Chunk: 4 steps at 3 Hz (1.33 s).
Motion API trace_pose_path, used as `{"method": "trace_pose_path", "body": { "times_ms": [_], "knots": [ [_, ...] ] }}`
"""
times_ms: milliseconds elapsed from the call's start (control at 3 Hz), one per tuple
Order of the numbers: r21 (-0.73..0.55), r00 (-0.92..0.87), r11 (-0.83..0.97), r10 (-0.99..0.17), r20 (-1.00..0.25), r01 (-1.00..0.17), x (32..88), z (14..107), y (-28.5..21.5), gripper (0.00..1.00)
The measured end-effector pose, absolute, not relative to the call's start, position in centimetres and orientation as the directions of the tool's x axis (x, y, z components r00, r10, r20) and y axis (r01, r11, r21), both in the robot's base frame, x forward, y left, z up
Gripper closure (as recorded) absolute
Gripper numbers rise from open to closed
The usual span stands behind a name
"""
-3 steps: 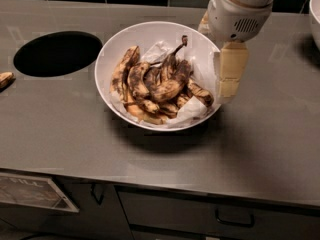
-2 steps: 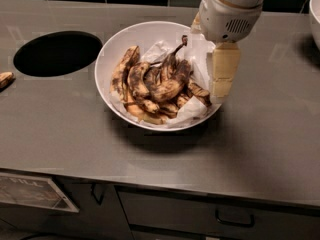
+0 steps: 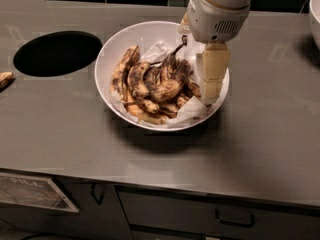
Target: Pick banana from white bowl
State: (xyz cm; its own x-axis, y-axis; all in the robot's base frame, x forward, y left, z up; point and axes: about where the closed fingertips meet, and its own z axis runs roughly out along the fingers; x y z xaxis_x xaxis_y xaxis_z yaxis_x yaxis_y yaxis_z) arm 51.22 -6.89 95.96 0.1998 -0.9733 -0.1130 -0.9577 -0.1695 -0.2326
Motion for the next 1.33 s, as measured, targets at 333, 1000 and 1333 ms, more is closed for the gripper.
{"method": "trace_pose_path", "body": {
  "times_ms": [333, 1000, 1333],
  "knots": [
    [-0.238, 0.219, -0.185, -0.968, -0.122, -0.953, 51.15, 95.96, -6.39, 0.09],
    [-0.243, 0.258, -0.212, -0.95, -0.176, -0.946, 51.09, 95.45, -6.39, 0.16],
    [-0.239, 0.277, -0.228, -0.941, -0.194, -0.944, 51.3, 95.14, -6.07, 0.18]
  ]
}}
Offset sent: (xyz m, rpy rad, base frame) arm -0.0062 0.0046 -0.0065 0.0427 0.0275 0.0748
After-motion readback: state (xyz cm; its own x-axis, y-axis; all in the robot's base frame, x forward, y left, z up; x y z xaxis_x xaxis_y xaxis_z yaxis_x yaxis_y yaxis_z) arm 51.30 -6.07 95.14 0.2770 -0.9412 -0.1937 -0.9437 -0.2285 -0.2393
